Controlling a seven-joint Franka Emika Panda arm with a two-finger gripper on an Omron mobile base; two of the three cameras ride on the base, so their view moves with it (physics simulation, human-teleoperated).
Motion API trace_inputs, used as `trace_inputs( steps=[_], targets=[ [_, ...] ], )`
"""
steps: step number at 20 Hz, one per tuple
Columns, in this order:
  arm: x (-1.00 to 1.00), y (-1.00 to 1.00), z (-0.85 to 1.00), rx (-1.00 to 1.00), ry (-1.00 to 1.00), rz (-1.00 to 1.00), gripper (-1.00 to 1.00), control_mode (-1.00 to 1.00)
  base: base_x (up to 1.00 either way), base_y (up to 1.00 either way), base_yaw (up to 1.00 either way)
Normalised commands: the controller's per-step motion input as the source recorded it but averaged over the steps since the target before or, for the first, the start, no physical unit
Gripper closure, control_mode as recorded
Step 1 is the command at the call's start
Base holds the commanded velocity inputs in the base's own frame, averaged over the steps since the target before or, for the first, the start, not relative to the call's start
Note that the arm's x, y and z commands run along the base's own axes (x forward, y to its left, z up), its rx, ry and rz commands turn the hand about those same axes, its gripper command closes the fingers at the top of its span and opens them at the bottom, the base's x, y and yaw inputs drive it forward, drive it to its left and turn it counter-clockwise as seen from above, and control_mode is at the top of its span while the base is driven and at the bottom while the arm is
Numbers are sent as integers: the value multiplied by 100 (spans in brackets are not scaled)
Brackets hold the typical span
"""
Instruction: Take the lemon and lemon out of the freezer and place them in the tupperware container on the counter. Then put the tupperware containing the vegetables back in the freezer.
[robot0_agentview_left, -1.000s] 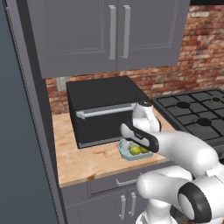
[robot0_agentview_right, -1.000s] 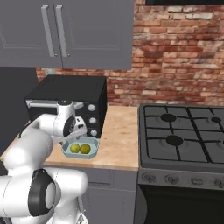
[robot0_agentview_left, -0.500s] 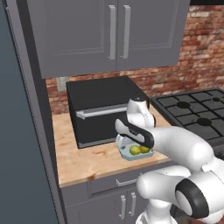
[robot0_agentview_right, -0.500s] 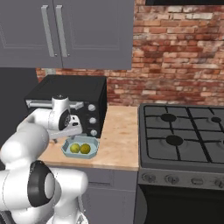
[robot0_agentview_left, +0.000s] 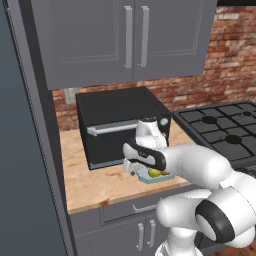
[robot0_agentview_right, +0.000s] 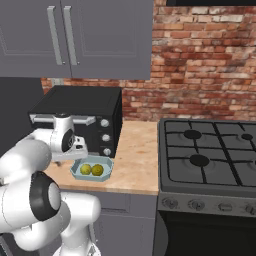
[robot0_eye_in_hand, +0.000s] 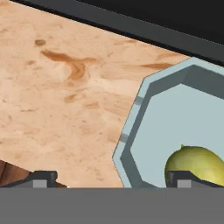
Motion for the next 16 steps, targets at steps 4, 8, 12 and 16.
trace_inputs(
  steps=[4,8,12,16],
  targets=[
    [0,8,-36,-3,0,-11,-100,-100,0,0,0],
    [1,0,-36,-3,0,-10,-100,-100,0,0,0],
    [8,-1,-25,0,0,-10,-100,-100,0,0,0],
    [11,-3,-23,0,0,-9,-100,-100,0,0,0]
  ],
)
